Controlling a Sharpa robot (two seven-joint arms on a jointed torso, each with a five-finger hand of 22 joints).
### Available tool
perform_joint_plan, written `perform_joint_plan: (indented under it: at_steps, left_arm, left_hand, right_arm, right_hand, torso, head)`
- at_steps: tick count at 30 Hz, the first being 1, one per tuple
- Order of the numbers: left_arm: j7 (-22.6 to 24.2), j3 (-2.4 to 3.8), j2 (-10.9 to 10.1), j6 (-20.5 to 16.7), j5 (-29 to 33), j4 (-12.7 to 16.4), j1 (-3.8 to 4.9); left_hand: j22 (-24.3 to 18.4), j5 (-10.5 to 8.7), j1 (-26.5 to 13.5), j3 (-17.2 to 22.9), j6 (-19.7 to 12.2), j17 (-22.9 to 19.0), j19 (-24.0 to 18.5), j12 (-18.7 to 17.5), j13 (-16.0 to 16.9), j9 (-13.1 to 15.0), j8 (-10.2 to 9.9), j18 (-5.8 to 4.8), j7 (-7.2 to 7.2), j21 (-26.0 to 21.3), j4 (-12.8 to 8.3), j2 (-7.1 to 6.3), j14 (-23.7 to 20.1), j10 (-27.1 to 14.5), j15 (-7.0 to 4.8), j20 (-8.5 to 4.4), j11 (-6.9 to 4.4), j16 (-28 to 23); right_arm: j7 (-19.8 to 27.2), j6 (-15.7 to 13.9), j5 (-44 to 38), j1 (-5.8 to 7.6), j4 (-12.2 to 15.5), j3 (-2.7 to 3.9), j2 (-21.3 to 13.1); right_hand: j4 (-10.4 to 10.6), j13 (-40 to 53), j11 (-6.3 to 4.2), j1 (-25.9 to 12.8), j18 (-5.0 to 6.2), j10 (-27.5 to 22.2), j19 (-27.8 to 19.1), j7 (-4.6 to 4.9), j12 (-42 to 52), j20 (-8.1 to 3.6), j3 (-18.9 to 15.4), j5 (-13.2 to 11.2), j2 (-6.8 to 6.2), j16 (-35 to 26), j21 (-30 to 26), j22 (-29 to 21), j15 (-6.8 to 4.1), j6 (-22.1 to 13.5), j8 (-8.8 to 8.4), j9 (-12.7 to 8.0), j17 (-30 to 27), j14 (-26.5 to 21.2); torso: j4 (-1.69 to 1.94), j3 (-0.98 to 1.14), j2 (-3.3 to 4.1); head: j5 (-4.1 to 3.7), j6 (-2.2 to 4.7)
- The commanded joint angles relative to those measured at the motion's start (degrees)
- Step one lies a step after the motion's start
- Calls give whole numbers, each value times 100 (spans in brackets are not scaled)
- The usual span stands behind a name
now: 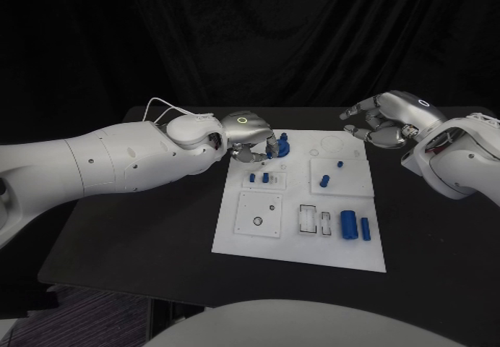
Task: Assemble the parts on the task board
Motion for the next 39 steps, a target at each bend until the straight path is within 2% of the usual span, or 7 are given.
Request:
perform_joint_plan:
  at_steps: [1,12,19,24,29,39]
  left_arm:
    - [-116,4,-27,210,-7,19,18]
    - [-192,4,-49,328,-7,-40,9]
    - [-265,4,-27,372,-7,-96,-2]
    - [-292,4,12,406,-7,-139,-8]
    - [-294,4,53,440,-7,-198,-15]
    - [-289,4,103,524,-7,-260,-53]
  left_hand:
    - [896,-13,-18,45,44,-14,28,-22,-12,7,-24,-59,-3,-10,-4,-2,20,16,-10,0,14,-30]
    - [894,-8,-17,55,53,-54,23,-48,-26,9,-28,-57,6,-20,-10,-6,2,29,-10,-1,23,-52]
    - [901,4,-17,70,72,-80,35,-78,-44,13,-36,-63,28,6,-27,-18,2,104,-7,-6,44,-70]
    - [908,-7,-15,77,88,-98,46,-92,-52,16,-42,-68,42,27,-43,-24,5,163,-2,-9,56,-82]
    - [907,-15,-19,76,104,-119,44,-100,-54,20,-39,-67,46,24,-49,-28,0,183,1,-9,60,-95]
    - [904,-37,-27,72,121,-150,39,-103,-51,23,-39,-66,52,14,-55,-28,-9,222,4,-10,62,-114]
  right_arm:
    - [-115,61,-11,4,-4,5,6]
    - [-122,90,-11,3,-7,5,5]
    - [-119,96,-11,3,-5,5,-2]
    - [-114,111,-11,2,-7,5,1]
    - [-107,122,-11,2,-11,5,12]
    - [-100,130,-11,1,-11,5,8]
  right_hand:
    - [8,1148,-21,-59,90,244,118,11,-31,-15,27,35,7,-28,-11,1142,-16,41,-20,-5,972,468]
    - [9,1141,-22,-64,92,239,115,11,-36,-16,32,30,5,-36,-19,1139,-16,42,-21,-7,961,466]
    - [9,1141,-22,-64,92,239,115,11,-36,-16,32,30,5,-36,-19,1139,-16,42,-21,-7,961,466]
    - [9,1141,-22,-64,92,239,115,11,-36,-16,32,30,5,-36,-19,1139,-16,42,-21,-7,961,466]
    - [8,1135,-23,-67,92,234,115,10,-41,-17,36,28,4,-40,-20,1139,-17,44,-23,-9,957,465]
    - [8,1135,-23,-67,92,234,115,10,-41,-17,36,28,4,-40,-20,1139,-17,44,-23,-9,957,465]
  torso:
    - [-10,-12,9]
    - [-18,-12,12]
    - [-25,-21,15]
    - [-26,-13,13]
    - [-26,-15,13]
    - [-20,-9,9]
  head:
    - [18,-1]
    - [21,-1]
    - [22,-1]
    - [28,-1]
    - [45,-1]
    - [30,-1]
